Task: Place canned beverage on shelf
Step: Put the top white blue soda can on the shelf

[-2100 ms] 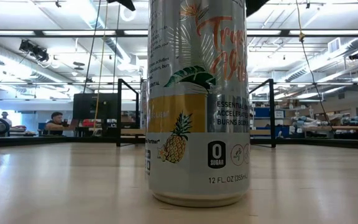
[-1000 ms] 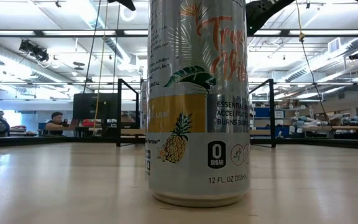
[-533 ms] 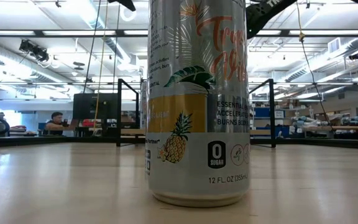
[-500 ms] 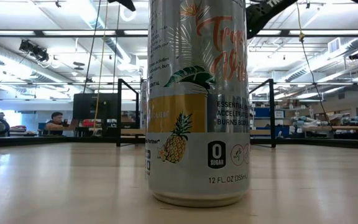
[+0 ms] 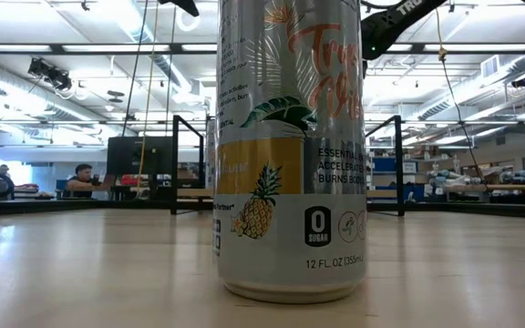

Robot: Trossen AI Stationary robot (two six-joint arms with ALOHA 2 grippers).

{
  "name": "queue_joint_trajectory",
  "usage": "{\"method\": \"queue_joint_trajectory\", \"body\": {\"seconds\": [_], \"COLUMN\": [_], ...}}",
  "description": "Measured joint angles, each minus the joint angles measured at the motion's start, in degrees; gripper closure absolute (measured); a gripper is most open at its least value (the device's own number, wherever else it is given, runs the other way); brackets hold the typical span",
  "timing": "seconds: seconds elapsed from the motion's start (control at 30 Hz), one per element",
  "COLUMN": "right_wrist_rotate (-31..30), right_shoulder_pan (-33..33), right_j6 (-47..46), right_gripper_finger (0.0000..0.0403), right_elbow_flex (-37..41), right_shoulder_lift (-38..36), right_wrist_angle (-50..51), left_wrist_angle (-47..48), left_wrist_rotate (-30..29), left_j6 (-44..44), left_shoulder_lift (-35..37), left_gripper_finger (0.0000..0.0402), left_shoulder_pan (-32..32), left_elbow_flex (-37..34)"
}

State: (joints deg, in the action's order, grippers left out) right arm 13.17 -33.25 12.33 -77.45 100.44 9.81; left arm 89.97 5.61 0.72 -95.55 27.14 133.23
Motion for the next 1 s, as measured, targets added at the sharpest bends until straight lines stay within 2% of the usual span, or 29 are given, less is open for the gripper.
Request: {"method": "queue_joint_trajectory", "body": {"seconds": [0.23,1.0], "right_wrist_rotate": [2.5,0.8], "right_shoulder_pan": [-1.6,-2.3], "right_j6": [1.7,4.6], "right_gripper_finger": [0.0143,0.0143], "right_elbow_flex": [0.0,0.2], "right_shoulder_lift": [0.3,0.8], "right_wrist_angle": [-0.4,-3.8], "left_wrist_angle": [0.0,0.0], "left_wrist_rotate": [0.0,0.0], "left_j6": [0.0,0.0], "left_shoulder_lift": [0.0,0.0], "left_gripper_finger": [0.0095,0.0095], "left_shoulder_pan": [0.0,0.0], "left_elbow_flex": [0.0,0.0]}}
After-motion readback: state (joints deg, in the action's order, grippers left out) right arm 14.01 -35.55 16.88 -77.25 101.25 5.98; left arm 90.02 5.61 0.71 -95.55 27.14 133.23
